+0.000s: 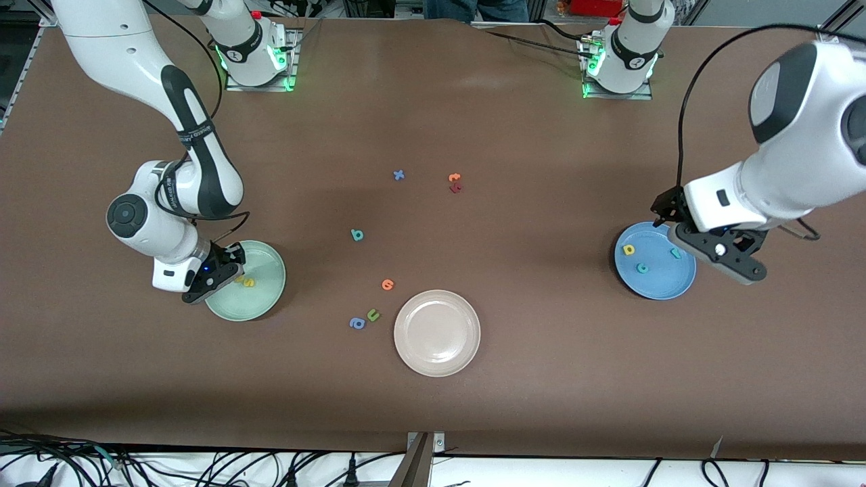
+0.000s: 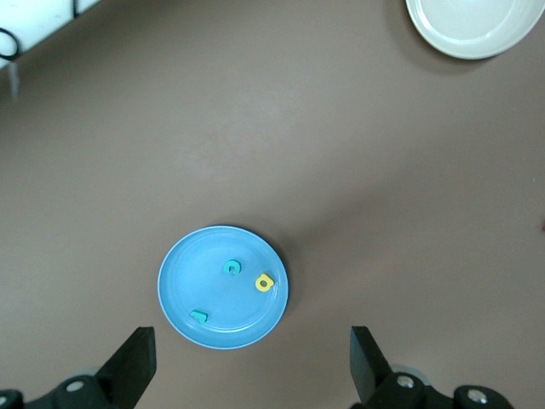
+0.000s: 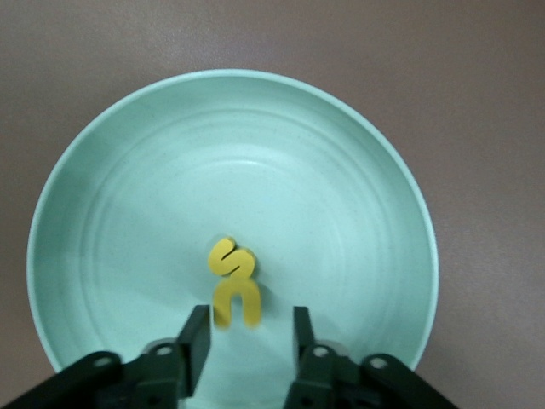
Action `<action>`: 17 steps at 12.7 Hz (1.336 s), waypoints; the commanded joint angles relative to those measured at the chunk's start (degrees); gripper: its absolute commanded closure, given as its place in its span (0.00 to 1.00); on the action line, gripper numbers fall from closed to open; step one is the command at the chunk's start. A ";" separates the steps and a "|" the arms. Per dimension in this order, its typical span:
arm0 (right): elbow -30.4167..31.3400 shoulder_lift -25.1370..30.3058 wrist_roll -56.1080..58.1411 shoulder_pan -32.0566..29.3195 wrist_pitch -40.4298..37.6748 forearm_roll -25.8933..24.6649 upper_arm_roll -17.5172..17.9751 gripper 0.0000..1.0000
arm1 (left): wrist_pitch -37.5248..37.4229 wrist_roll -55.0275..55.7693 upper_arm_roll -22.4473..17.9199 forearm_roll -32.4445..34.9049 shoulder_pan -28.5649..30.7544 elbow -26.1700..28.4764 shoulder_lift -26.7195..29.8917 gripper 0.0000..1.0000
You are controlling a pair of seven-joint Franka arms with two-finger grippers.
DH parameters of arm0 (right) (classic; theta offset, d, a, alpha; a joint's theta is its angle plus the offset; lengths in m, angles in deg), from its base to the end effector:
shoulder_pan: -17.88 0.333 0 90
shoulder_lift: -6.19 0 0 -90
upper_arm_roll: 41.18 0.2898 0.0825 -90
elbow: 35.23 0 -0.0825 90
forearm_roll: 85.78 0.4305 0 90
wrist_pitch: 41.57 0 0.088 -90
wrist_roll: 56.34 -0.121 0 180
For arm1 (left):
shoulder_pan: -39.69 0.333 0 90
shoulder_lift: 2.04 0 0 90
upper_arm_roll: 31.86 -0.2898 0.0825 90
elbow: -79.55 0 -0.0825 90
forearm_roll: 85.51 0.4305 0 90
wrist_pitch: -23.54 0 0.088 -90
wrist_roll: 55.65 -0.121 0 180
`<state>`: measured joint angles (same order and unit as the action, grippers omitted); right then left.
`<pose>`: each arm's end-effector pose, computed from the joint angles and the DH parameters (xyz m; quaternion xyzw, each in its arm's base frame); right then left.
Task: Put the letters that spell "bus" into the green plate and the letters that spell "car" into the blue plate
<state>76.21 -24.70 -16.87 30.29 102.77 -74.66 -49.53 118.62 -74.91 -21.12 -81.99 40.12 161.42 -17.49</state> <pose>0.6398 0.0435 0.1347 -0.9509 -0.3079 -0.0278 0.0133 0.6692 -0.1019 0.4957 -0.9666 0.2555 0.0176 0.0043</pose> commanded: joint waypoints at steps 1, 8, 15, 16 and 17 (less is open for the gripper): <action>0.44 1.09 -3.92 0.33 -0.55 2.42 0.52 0.25 | -0.86 4.11 -4.23 -2.21 -0.69 3.80 6.02 0.00; 1.67 2.07 -40.38 2.26 3.91 2.24 15.02 0.01 | 0.11 23.40 -5.73 -5.09 -1.23 14.72 17.56 0.00; 7.91 2.06 -49.31 4.99 9.38 -17.59 22.06 0.01 | -1.47 23.75 -5.12 -4.59 -1.57 12.08 14.92 0.00; 8.52 2.15 -49.66 4.99 9.47 -18.75 22.24 0.02 | -1.47 23.75 -5.11 -4.15 -1.58 12.08 14.92 0.00; 8.97 1.98 -49.83 5.07 9.64 -18.85 22.24 0.14 | -1.47 23.75 -5.29 -4.14 -1.32 12.08 14.92 0.00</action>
<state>83.09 -23.58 -65.89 35.76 111.07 -91.38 -27.73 117.38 -51.58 -26.34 -86.71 38.77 174.69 -1.99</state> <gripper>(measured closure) 0.022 0.000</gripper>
